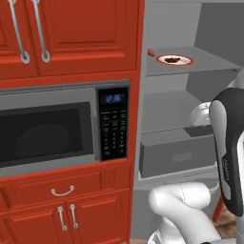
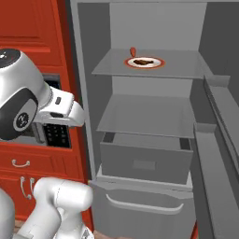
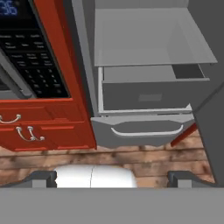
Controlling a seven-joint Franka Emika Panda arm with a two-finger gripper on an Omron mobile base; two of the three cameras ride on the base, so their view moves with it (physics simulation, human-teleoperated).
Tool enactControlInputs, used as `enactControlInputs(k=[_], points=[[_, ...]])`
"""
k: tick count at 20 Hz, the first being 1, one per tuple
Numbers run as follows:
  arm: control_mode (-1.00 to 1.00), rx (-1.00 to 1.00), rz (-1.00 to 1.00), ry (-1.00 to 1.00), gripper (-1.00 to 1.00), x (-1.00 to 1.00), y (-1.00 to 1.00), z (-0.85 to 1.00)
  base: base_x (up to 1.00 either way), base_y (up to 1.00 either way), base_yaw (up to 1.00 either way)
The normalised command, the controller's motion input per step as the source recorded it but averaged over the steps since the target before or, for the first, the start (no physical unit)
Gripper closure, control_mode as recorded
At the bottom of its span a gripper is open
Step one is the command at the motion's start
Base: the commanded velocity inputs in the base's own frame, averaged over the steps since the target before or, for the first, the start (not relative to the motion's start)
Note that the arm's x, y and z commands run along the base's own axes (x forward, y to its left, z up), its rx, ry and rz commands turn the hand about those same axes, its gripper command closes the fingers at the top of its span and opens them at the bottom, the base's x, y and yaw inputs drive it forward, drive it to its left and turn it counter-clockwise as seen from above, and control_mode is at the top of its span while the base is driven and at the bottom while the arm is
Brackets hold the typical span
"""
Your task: Retrieve the chicken drumstick from the fridge and place it on the saucepan with marinade on the stove.
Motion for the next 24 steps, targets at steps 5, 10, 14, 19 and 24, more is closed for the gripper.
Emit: enactControlInputs(k=[5, 10, 14, 19, 24], points=[[1.0, 0.0, 0.0, 0.0, -1.0, 0.0, 0.0, 0.0, 0.59, -0.51, 0.01], [1.0, 0.0, 0.0, 0.0, -1.0, 0.0, 0.0, 0.0, 0.39, -0.53, 0.03], [1.0, 0.0, 0.0, 0.0, -1.0, 0.0, 0.0, 0.0, 0.37, -0.21, 0.0], [1.0, 0.0, 0.0, 0.0, -1.0, 0.0, 0.0, 0.0, 0.37, -0.08, 0.0], [1.0, 0.0, 0.0, 0.0, -1.0, 0.0, 0.0, 0.0, 0.22, -0.27, 0.0]])
